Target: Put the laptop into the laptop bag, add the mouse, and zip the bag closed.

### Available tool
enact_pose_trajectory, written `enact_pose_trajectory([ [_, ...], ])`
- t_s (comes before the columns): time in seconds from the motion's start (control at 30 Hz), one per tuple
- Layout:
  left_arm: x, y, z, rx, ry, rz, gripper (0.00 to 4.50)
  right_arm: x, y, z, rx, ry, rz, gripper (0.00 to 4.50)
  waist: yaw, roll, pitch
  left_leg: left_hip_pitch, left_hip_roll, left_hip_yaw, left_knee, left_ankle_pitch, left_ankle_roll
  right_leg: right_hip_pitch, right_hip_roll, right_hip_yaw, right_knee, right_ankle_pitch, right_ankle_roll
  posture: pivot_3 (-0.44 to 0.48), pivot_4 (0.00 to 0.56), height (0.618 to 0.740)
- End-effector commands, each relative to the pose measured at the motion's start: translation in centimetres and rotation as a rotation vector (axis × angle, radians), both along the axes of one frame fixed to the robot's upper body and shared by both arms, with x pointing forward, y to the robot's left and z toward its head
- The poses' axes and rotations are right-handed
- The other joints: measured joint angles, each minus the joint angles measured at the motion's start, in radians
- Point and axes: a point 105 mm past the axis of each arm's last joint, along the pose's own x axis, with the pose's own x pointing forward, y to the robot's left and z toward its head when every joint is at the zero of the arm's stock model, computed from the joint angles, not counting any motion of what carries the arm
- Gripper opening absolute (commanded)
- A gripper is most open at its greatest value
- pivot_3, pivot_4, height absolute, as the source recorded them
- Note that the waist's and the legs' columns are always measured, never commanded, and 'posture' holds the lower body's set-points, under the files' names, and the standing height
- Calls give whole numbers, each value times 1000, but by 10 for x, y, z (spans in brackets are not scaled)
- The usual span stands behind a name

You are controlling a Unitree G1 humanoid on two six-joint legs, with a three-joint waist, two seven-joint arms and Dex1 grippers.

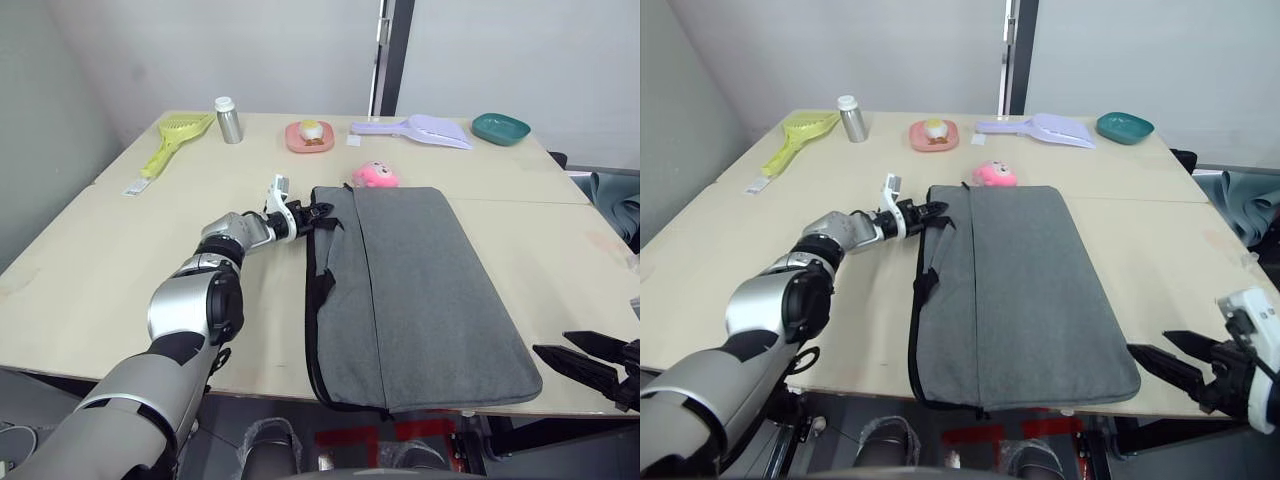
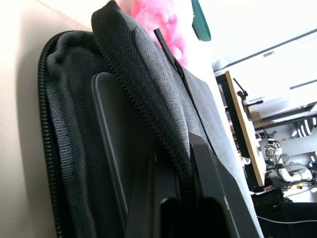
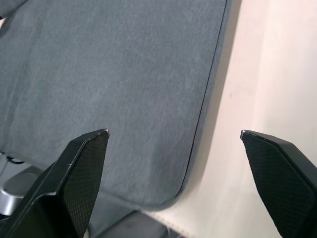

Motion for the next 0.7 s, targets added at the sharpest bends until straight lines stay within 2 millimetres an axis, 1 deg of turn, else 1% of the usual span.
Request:
enact_pose_trajectory([
  [0.03,5,9,23,-12,-64,7,62,-3,3,-3,61,18,2,4500,-4,0,0,0,0,0,0,0,0,0,0,0,0,0,0,0,150,740],
  [0.07,5,10,23,-13,-64,5,62,-4,6,-8,76,33,5,4500,-4,0,0,0,0,0,0,0,-1,0,0,0,0,0,0,0,150,740],
  [0.17,4,10,23,-19,-62,-3,62,-7,24,-27,145,93,36,4500,-2,0,0,0,0,0,-1,0,-1,0,0,0,0,0,0,0,150,740],
  [0.23,3,10,22,-19,-61,-9,62,-7,28,-38,164,121,33,4500,-3,0,0,0,0,0,-1,0,-1,0,0,0,0,0,0,0,150,740],
  [0.27,3,10,22,-20,-62,-11,62,-7,29,-40,167,126,29,4500,-4,1,0,0,0,0,0,0,-1,0,0,0,0,0,0,0,150,740],
  [0.37,2,9,23,-24,-62,-15,62,1,21,-54,170,142,-9,4500,-5,1,0,1,0,0,0,-1,-1,1,0,0,-1,0,0,0,150,740],
  [0.47,2,9,23,-22,-61,-15,62,5,18,-58,174,144,-21,4500,-4,1,0,1,0,0,0,-1,-1,1,0,0,0,0,0,0,150,740],
  [0.53,3,8,25,-22,-64,-15,62,9,20,-57,180,139,-5,4500,-6,1,0,1,0,-1,0,-1,-1,3,0,0,0,0,0,0,150,740],
  [0.63,3,8,27,-24,-67,-17,0,15,22,-52,198,111,17,3645,-8,1,0,1,0,-1,0,-1,-1,3,0,0,0,0,1,0,150,740],
  [0.7,3,7,27,-26,-67,-20,0,18,23,-49,200,97,36,2945,-7,1,0,1,0,-1,1,-1,-1,3,0,0,0,0,1,0,150,740],
])
